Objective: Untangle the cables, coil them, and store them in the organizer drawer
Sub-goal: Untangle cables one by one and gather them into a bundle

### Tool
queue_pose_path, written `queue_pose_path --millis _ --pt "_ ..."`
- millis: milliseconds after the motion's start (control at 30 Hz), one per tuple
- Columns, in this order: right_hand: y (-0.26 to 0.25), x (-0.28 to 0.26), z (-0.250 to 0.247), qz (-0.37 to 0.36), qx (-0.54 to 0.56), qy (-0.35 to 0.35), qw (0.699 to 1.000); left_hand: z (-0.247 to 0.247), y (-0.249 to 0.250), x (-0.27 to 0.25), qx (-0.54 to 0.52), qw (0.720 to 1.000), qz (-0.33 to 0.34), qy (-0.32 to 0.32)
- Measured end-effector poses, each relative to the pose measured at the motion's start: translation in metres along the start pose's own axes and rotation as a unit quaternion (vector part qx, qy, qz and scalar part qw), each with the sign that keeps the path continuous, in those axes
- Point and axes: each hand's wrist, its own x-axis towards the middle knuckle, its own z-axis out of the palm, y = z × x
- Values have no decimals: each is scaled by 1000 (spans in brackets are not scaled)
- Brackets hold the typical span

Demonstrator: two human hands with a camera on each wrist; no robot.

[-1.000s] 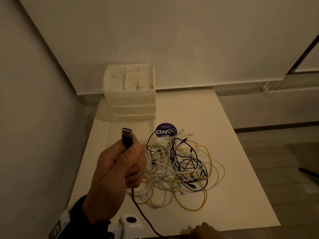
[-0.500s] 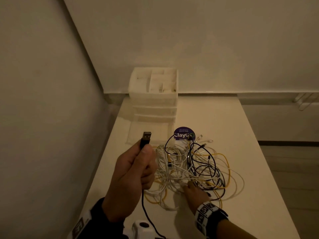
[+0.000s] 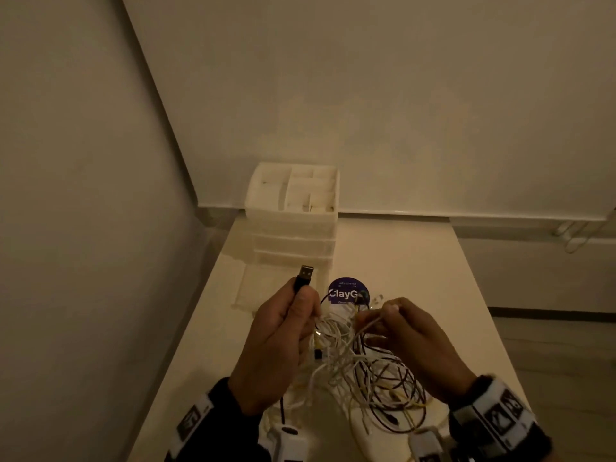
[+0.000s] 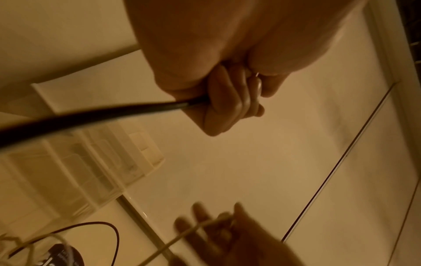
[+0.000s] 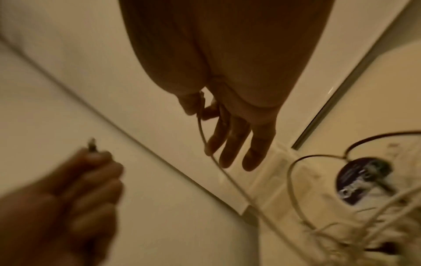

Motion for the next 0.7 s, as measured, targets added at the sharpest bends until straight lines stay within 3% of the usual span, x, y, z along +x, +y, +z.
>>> queue_pose_path --millis 67,233,433,700 --pt "-20 3 8 -28 75 29 996 7 1 10 3 1000 12 -6" --pt "-52 6 34 -112 55 86 989 26 1 27 23 999 37 -9" --pt "-55 8 40 -99 172 46 979 42 -2 36 14 997 75 12" --pt "-57 4 45 -154 147 121 970 63 -19 41 66 988 112 80"
